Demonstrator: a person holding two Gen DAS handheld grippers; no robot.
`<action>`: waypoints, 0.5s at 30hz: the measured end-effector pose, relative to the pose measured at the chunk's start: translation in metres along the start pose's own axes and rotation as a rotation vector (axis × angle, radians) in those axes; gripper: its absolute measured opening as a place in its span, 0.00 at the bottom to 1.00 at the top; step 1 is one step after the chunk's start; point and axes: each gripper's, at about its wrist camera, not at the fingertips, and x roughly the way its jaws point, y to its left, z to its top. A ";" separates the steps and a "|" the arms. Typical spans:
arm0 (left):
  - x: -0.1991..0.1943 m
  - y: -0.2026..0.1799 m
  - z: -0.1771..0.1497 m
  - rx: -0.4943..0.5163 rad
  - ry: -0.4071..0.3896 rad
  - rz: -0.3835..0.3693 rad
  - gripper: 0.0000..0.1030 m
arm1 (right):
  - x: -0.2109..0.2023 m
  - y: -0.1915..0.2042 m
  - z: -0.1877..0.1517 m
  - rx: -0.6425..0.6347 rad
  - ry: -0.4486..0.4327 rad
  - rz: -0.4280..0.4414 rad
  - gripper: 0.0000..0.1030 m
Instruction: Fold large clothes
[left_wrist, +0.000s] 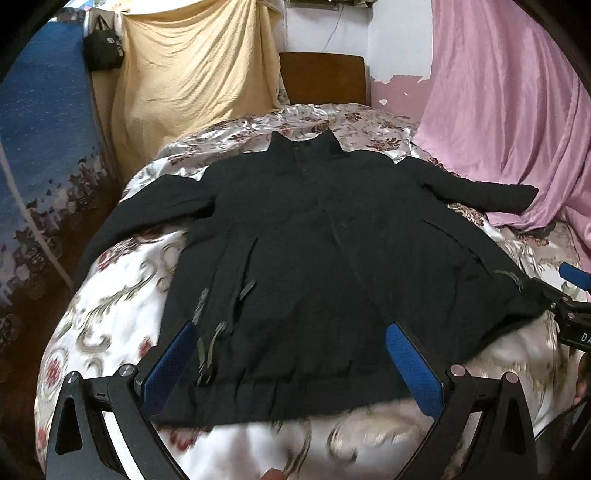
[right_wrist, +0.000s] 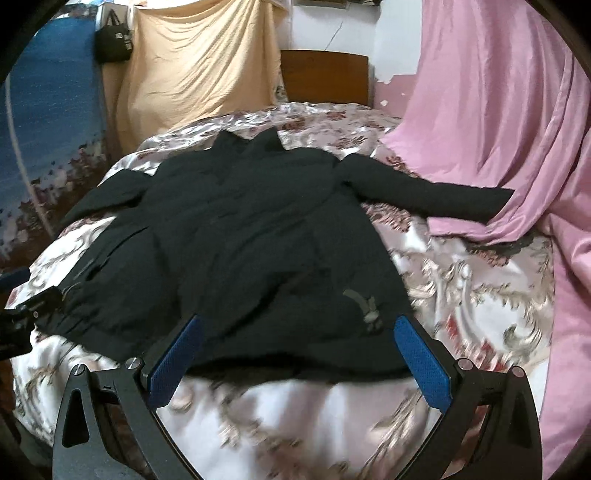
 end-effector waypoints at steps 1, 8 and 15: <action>0.007 -0.002 0.005 0.002 0.008 -0.008 1.00 | 0.004 -0.004 0.005 0.002 -0.007 -0.008 0.99; 0.049 -0.019 0.039 0.048 0.042 -0.020 1.00 | 0.039 -0.030 0.036 0.018 -0.021 -0.056 0.99; 0.096 -0.036 0.078 0.059 0.055 -0.021 1.00 | 0.084 -0.063 0.062 0.004 -0.032 -0.048 0.99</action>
